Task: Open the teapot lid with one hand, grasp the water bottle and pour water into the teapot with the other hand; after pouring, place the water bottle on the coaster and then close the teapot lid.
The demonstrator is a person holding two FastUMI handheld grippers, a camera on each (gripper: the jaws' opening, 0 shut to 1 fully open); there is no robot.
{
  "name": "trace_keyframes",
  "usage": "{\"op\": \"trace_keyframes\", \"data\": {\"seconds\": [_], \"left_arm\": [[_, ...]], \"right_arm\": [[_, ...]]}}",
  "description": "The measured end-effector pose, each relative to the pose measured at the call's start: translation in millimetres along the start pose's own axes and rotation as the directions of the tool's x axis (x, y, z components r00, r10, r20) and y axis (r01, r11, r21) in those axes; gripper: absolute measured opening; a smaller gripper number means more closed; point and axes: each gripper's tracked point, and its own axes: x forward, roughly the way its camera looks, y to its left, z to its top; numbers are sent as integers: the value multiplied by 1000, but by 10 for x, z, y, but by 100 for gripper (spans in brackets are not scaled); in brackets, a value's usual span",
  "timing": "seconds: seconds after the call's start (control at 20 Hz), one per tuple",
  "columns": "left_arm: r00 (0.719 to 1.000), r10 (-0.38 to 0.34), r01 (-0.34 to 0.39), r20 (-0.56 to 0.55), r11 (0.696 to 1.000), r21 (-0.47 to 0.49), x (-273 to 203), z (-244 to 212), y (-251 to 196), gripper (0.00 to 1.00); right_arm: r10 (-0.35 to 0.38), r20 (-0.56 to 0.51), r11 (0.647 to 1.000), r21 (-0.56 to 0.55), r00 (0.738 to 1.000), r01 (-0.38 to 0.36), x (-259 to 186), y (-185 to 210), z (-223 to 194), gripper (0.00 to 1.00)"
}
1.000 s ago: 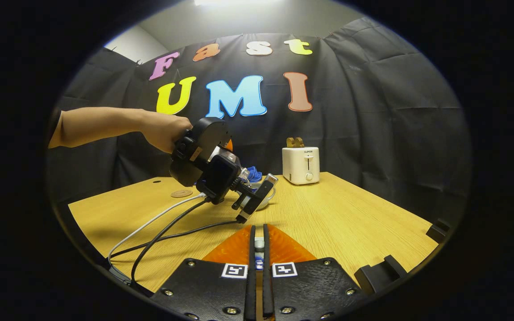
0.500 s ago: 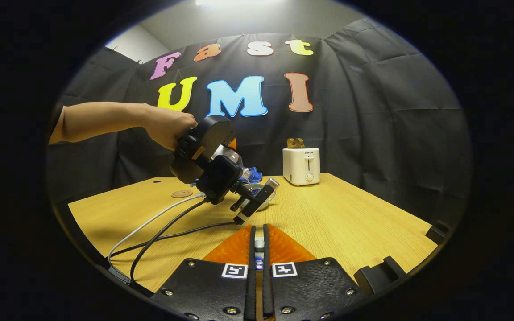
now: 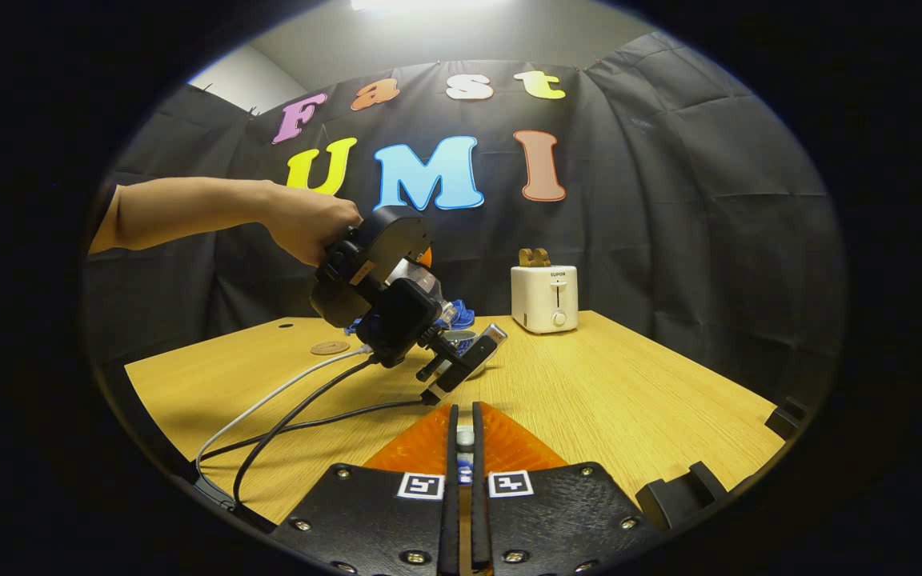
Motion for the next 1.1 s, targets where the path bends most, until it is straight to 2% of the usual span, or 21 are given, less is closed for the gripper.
{"op": "trace_keyframes", "data": {"seconds": [0.6,1.0,1.1], "left_arm": [[1000,-10,10,11,1000,-13,2,15,-79,86],[998,-3,12,62,991,-136,40,62,-202,86],[997,25,-12,73,985,-175,32,62,-203,87]], "right_arm": [[8,-16,1000,-4,1000,-8,-8,3,-49,6],[-4,-10,1000,-8,1000,4,-31,-1,-19,6],[-16,16,1000,-6,1000,16,-55,-24,67,6]]}}
